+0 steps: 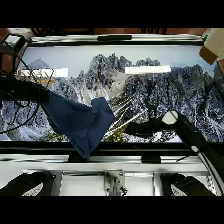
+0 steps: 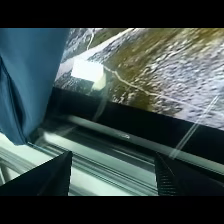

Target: Fold the shirts.

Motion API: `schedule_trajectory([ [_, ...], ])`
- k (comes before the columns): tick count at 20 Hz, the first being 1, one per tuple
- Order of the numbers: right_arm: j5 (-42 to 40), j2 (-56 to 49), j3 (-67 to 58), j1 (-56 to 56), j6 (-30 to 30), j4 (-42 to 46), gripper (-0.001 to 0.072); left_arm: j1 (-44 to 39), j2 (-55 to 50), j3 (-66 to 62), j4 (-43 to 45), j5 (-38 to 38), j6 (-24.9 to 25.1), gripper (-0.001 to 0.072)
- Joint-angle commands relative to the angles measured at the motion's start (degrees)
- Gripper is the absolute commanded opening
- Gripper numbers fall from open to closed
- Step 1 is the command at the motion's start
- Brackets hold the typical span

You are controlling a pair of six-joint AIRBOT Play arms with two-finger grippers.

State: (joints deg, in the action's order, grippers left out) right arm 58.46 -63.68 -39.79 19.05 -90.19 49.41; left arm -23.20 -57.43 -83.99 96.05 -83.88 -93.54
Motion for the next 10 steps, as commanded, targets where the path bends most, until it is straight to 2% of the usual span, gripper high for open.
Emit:
schedule_trajectory([
  [1, -14.7, -8.6, 2.2, 8.6, 1.9, -14.1, 0.0606, 0.0, 0.0, 2.1, 0.8, 2.2, 0.0, 0.004],
  [4, -23.0, -12.5, 0.8, 13.9, 5.1, -23.7, 0.0606, 0.0, 0.0, 2.1, 0.4, 2.3, -0.2, 0.004],
  [8, -30.1, -17.2, -4.5, 19.6, 3.7, -23.9, 0.0606, 0.0, 0.1, 2.1, -2.3, 2.3, -0.2, 0.004],
  [10, -30.4, -20.0, -7.2, 20.1, 2.8, -23.8, 0.0606, 0.0, 0.1, 2.1, -2.5, 2.3, -0.2, 0.004],
])
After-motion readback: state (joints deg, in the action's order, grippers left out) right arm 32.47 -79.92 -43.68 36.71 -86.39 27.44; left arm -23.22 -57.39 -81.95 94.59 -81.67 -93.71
